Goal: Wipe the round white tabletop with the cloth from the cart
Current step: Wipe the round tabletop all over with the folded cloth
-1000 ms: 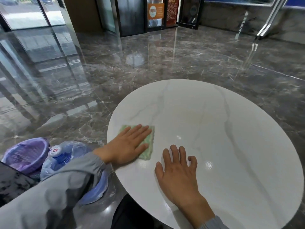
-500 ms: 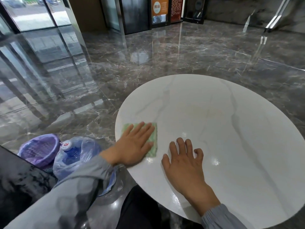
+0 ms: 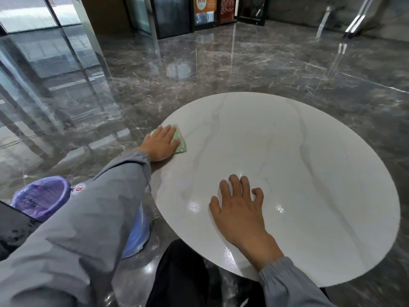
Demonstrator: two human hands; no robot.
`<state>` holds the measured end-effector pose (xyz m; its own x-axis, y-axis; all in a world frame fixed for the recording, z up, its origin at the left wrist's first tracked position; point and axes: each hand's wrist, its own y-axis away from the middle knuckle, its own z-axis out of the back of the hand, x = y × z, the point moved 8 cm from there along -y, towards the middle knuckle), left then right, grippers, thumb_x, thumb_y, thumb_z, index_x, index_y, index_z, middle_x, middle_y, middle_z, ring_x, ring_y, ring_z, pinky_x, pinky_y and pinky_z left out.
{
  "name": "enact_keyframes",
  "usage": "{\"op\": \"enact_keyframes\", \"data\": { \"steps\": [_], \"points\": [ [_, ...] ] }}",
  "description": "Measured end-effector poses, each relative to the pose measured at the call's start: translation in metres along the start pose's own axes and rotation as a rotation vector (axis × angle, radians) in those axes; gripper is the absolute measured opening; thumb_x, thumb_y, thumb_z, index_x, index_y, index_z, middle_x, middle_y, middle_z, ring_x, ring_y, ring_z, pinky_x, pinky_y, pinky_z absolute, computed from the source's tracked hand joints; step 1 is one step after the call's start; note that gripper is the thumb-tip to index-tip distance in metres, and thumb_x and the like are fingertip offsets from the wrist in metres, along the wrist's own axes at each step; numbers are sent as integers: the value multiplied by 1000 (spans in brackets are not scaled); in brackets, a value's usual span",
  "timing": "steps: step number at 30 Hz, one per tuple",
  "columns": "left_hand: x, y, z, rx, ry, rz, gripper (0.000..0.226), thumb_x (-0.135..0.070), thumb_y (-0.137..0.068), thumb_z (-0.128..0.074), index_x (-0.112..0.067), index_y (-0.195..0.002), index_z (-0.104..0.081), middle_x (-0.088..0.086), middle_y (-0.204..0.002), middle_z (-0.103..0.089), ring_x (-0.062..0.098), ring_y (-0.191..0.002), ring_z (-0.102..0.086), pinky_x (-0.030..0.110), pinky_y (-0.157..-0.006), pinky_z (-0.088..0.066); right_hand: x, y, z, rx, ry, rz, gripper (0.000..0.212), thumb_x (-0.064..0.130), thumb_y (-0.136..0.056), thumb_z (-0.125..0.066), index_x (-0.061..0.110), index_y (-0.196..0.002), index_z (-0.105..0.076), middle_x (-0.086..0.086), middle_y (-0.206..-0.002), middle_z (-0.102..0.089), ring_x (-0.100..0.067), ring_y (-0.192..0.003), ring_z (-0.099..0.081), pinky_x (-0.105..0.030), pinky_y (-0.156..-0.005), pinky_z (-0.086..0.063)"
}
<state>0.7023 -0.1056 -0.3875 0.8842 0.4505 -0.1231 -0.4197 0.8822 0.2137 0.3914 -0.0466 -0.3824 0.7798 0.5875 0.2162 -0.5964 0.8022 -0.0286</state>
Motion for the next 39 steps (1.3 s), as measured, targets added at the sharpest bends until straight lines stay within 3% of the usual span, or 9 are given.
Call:
{"op": "enact_keyframes", "data": {
  "steps": [4,9,11,16,20,27,31,35,39],
  "points": [
    [-23,21,-1,3,-35,-44,64,-50,-110,-17,-25,-167,1,-5,-175,7,20,-161,9,53,-128,4,-1,-1,-2,17,-3,-2,59,49,-98,-15,23,-147,-37,0,-159,-25,-27,-152,-12,-51,-113,-13],
    [-78,123,-34,34,-95,-380,74,-66,-99,1,-32,-164,13,-12,-171,20,12,-157,22,47,-127,14,0,-1,-3,61,9,6,59,50,-99,-10,26,-150,-27,3,-161,-16,-24,-152,-5,-48,-115,-9],
    [-88,154,-43,8,-111,-453,68,-61,-106,-6,-33,-164,14,-16,-168,24,8,-155,27,43,-126,18,0,1,1,39,0,13,65,51,-96,-6,25,-150,-31,2,-160,-20,-25,-152,-10,-49,-115,-13],
    [-74,126,-35,62,-83,-436,65,-59,-109,-15,-38,-164,11,-22,-168,21,3,-154,25,40,-126,18,-1,-1,-2,-7,29,0,54,49,-98,-23,21,-136,-49,-1,-147,-42,-29,-142,-33,-52,-107,-26],
    [-38,50,-9,26,-74,-249,63,-54,-110,-19,-35,-165,3,-13,-174,9,11,-160,11,49,-129,6,-3,0,0,-60,44,-14,50,47,-97,-32,18,-130,-57,-3,-139,-51,-32,-134,-45,-54,-102,-34],
    [-41,-6,6,34,-57,-111,63,-50,-111,-17,-29,-166,2,-10,-174,9,15,-160,10,52,-128,6,-2,-1,-3,-22,25,-18,60,51,-98,-22,21,-143,-49,-3,-155,-40,-30,-148,-29,-54,-112,-22],
    [-66,44,-9,60,-54,-258,63,-51,-110,-15,-29,-166,6,-9,-174,12,14,-160,14,51,-127,8,-2,-1,-2,-15,22,-16,59,51,-98,-22,20,-141,-49,-3,-153,-41,-31,-147,-30,-55,-111,-24],
    [-80,118,-32,86,-119,-448,77,-68,-95,6,-34,-163,16,-16,-170,22,8,-156,25,47,-127,14,-1,-4,-5,55,24,-3,63,52,-98,-11,24,-150,-34,0,-162,-22,-27,-152,-12,-52,-116,-15],
    [-84,167,-40,74,-147,-528,69,-63,-100,2,-36,-160,22,-19,-166,30,2,-151,34,41,-124,23,-1,-2,-1,50,18,-2,64,51,-97,-8,25,-151,-31,1,-162,-19,-26,-152,-9,-51,-116,-13]
  ]
}}
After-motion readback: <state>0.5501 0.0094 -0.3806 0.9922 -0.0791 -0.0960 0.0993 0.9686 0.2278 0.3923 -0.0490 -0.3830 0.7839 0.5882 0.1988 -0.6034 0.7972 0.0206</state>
